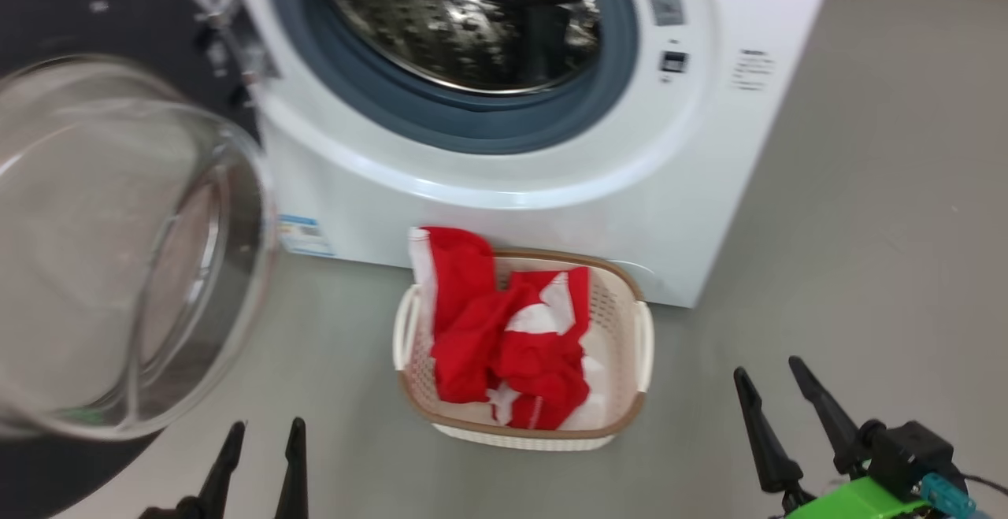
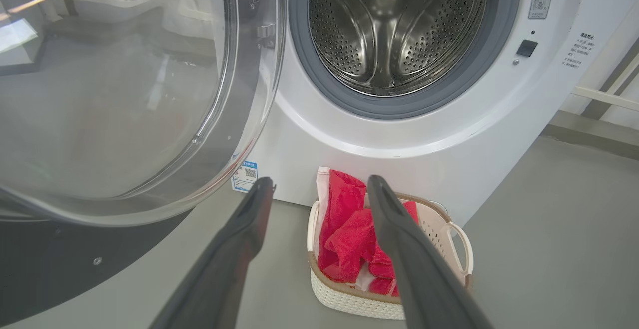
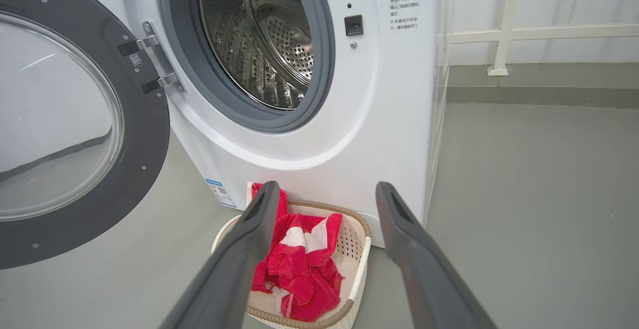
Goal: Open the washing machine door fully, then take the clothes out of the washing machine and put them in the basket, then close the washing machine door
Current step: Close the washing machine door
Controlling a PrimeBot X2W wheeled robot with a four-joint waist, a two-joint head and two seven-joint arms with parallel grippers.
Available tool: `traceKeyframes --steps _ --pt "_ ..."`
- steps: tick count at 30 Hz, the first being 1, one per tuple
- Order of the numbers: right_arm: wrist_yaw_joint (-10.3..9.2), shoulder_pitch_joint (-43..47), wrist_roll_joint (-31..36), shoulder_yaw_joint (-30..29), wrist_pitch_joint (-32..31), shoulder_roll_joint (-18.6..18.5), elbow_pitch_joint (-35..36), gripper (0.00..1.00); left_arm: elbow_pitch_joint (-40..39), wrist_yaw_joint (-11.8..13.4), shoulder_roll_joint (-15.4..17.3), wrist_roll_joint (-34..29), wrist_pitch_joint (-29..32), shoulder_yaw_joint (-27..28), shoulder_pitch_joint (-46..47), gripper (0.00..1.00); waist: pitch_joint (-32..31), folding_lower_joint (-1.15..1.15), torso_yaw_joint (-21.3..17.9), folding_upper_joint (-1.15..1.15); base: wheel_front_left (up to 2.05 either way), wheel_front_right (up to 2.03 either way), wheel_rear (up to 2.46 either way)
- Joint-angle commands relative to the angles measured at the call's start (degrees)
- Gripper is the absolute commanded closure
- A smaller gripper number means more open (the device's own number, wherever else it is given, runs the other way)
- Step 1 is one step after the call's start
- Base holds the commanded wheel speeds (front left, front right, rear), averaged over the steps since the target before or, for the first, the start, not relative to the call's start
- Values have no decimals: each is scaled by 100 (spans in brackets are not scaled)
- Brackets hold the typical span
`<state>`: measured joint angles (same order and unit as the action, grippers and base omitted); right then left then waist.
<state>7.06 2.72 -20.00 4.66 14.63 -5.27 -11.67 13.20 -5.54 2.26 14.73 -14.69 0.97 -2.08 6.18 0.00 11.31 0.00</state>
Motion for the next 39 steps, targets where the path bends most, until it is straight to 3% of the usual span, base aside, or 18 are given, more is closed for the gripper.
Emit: traceKeyframes --steps 1,9,13,23,34,35,36,37,39 --pt "43 83 46 183 37 -86 94 0 -98 50 62 39 -30 146 2 0 -219 0 582 0 0 0 0" --pt "43 202 17 276 37 -123 57 0 -121 189 62 175 -30 29 -184 0 -376 0 1388 0 0 0 0" --pt "43 218 16 320 37 -116 51 0 -137 241 62 224 -30 1 -257 0 -428 0 1611 0 0 0 0" --pt "43 -67 -55 695 37 -162 -77 0 -400 470 62 487 -30 155 -461 0 -399 0 1733 0 0 0 0" --pt "43 -80 -108 748 37 -129 -112 0 -457 472 62 526 -30 199 -491 0 -476 0 1712 0 0 0 0" --pt "43 -76 -107 745 37 -126 -112 0 -438 459 62 561 -30 197 -480 45 -479 0 1709 0 0 0 0" --pt "43 -72 -106 742 37 -122 -112 0 -420 438 62 596 -30 197 -459 69 -485 0 1706 0 0 0 0" --pt "43 -67 -105 738 37 -117 -110 0 -432 414 62 611 -30 198 -426 100 -486 0 1705 0 0 0 0" --pt "43 -61 -100 727 37 -110 -105 0 -531 377 62 632 -30 277 -329 100 -482 0 1703 0 0 0 0"
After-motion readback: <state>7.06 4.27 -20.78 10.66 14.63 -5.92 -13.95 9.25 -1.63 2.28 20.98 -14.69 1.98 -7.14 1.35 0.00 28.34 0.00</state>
